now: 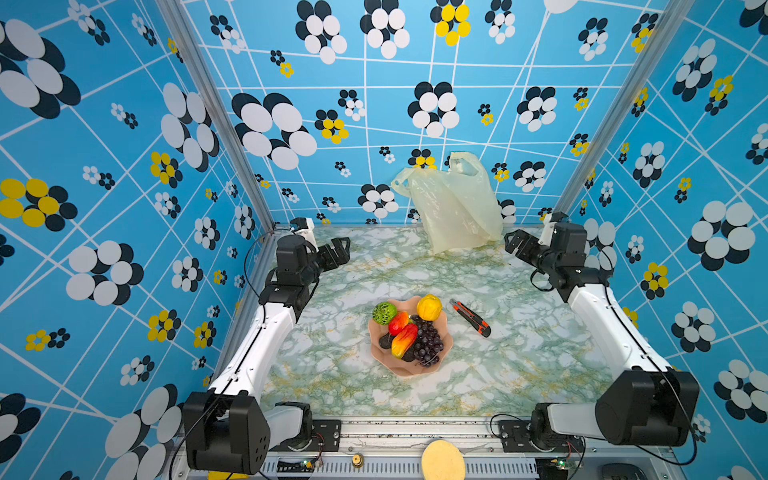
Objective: Place the fruits into the plastic bag
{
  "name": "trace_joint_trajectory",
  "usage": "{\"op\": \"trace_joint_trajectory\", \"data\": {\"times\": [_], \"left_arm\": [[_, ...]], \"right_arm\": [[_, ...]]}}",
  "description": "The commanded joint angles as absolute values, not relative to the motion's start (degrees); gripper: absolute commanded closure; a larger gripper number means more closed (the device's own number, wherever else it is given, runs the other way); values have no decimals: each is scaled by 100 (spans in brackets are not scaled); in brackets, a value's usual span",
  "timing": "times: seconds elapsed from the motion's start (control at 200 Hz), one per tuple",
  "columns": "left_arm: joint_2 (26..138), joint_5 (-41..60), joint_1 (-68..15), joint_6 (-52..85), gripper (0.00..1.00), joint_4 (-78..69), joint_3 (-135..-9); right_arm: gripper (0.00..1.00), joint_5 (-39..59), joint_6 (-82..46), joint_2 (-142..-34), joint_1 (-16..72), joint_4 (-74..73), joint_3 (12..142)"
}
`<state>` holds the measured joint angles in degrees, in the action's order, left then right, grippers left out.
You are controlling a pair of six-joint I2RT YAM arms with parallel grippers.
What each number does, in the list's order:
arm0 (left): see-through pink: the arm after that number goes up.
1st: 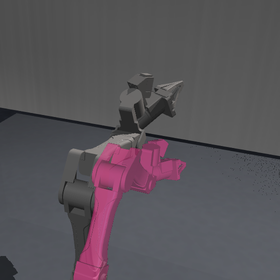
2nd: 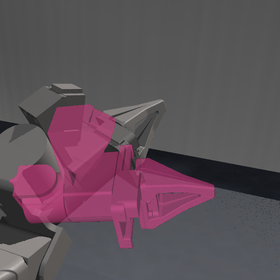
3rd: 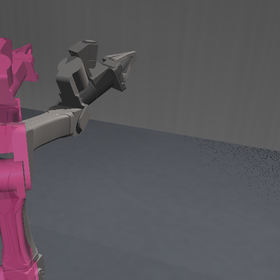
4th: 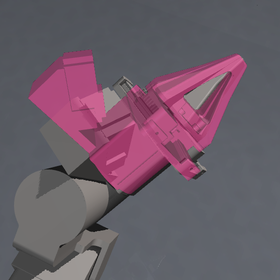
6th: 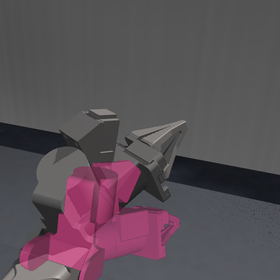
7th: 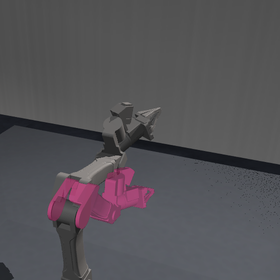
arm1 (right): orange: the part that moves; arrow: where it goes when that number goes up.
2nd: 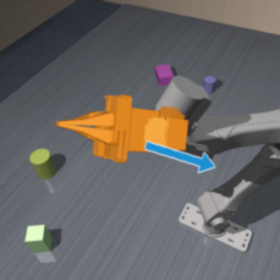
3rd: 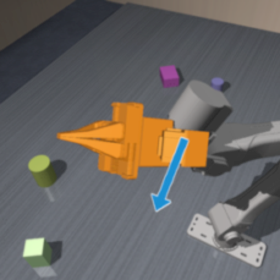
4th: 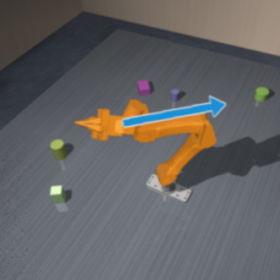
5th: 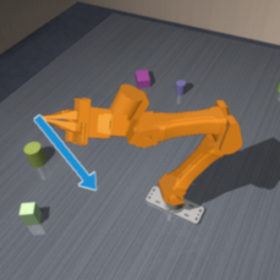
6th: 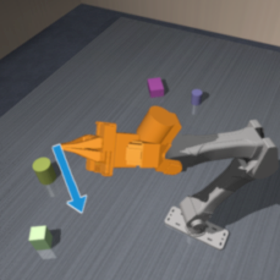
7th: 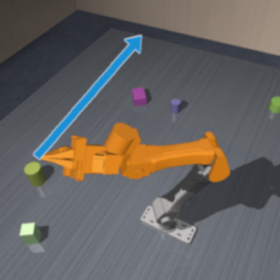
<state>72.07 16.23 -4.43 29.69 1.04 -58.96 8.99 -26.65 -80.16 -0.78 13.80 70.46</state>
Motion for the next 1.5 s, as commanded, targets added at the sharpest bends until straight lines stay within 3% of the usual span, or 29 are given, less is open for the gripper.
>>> {"op": "trace_joint_trajectory", "data": {"times": [0.0, 0.195, 0.54, 0.835, 0.885, 0.935, 0.98, 1.06, 1.125, 1.24, 1.495], "left_arm": [[7516, 2469, -439, 3640, 1, 650, -6450], [7997, 3152, -439, 4114, 1, 843, -7070], [8553, 3771, -406, 4138, 1, 949, -7440], [8429, 3767, -356, 4254, 1, 871, -7042], [8378, 3737, -352, 4246, 1, 861, -6979], [8350, 3697, -336, 4236, 1, 870, -6940], [8340, 3656, -334, 4249, 1, 857, -6907], [8358, 3663, -334, 4381, 1, 683, -6843], [8402, 3694, -334, 4539, 1, 481, -6789], [8462, 3743, -342, 4747, 1, 242, -6716], [8548, 3877, -462, 5053, 1, -66, -6765]], "right_arm": [[1, 1873, -3031, -8538, -41, 2341, 8021], [1, 1978, -2864, -9900, -40, 2537, 9898], [1, 2158, -1668, -12957, -40, 1643, 12831], [2, 1878, -1582, -14850, 68, 1988, 14996], [6, 1778, -1518, -15026, 96, 2123, 15281], [17, 1666, -1558, -15105, 105, 2137, 15392], [34, 1673, -1595, -15101, 105, 2097, 15373], [82, 1844, -1684, -15015, 105, 2010, 15270], [100, 1928, -1759, -14882, 105, 1941, 15083], [100, 2107, -1876, -14422, 105, 1728, 14427], [100, 2166, -2259, -12062, 164, -500, 11167]]}}
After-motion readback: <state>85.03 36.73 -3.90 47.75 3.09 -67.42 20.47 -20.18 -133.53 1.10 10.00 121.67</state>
